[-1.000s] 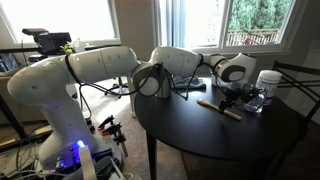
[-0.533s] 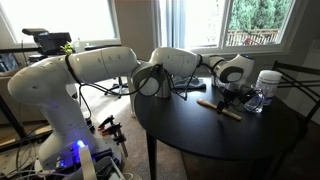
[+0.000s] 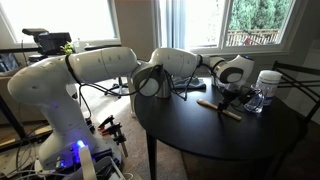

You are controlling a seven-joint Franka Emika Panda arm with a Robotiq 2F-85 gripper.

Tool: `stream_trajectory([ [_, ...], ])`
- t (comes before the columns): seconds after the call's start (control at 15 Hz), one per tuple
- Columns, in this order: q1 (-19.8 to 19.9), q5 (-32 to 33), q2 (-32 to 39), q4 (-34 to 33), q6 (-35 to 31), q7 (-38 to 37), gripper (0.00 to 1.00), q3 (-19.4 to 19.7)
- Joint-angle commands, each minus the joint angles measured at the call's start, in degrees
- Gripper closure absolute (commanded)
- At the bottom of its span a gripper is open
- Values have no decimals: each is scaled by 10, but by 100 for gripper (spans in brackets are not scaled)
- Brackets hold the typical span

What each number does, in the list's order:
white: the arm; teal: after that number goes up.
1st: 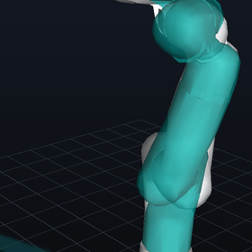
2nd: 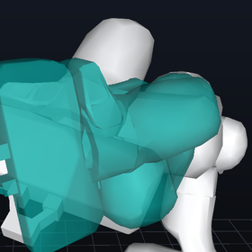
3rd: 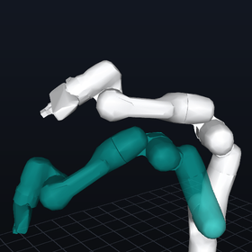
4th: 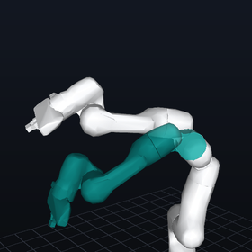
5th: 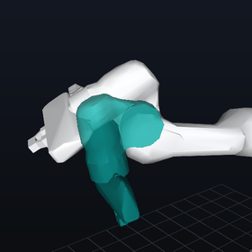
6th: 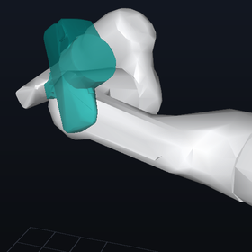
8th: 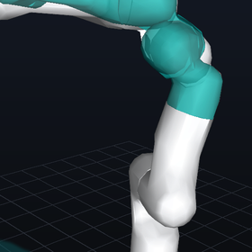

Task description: Put the spatula inside the silver object

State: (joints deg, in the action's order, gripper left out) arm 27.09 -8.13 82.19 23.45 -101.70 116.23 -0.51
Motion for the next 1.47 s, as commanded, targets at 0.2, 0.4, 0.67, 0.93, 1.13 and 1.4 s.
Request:
stream_trajectory([
  [0.2,9,-5,-18,16,2,21,88,-11],
  [0.4,11,-5,-27,11,9,16,90,-10],
  [0.67,14,-12,-51,-5,20,19,90,-17],
  [0.93,23,-32,-62,-32,52,6,90,-60],
  [1.13,36,-81,-84,7,74,-18,90,-98],
  [1.4,51,-138,-82,15,97,-65,90,-136],
])
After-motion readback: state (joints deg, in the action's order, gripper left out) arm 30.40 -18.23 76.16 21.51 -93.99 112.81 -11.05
